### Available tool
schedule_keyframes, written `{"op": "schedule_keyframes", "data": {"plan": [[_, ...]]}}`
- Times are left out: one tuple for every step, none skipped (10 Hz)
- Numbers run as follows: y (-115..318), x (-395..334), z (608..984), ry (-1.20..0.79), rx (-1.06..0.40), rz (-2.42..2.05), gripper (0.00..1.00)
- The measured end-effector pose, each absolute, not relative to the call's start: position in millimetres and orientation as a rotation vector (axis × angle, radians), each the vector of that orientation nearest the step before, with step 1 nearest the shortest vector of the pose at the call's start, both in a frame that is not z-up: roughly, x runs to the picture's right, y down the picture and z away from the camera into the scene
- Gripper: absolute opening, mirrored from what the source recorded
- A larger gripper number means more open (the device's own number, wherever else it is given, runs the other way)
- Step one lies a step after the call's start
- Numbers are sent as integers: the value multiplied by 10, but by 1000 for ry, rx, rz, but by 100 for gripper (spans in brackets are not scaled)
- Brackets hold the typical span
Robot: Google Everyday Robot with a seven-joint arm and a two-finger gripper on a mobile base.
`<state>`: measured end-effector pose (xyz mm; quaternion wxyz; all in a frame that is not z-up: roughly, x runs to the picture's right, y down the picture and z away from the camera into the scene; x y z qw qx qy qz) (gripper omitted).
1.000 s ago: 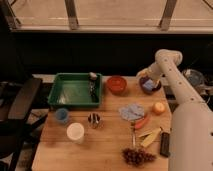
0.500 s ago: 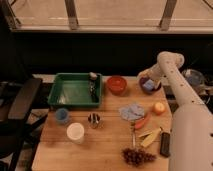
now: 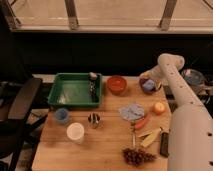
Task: Place sponge in metal cup
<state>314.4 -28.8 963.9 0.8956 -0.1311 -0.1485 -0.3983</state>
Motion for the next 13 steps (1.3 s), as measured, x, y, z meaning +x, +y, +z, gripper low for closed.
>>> {"op": "schedule_keyframes", "data": {"plan": [[-265, 3167, 9655, -304, -276, -817, 80], [-241, 3191, 9676, -301, -280, -808, 80], [-222, 3205, 9698, -300, -282, -798, 80], [-206, 3216, 9723, -300, -283, -786, 80], [-196, 3237, 9742, -299, -282, -775, 80], [-189, 3248, 9759, -299, -281, -769, 80], [-185, 3248, 9771, -300, -282, -767, 80], [-180, 3233, 9790, -304, -283, -766, 80], [-179, 3213, 9804, -309, -282, -767, 80], [-180, 3198, 9811, -313, -279, -770, 76], [-179, 3198, 9808, -317, -277, -772, 66], [-179, 3196, 9806, -319, -275, -774, 59], [-180, 3185, 9802, -324, -271, -777, 49]]}}
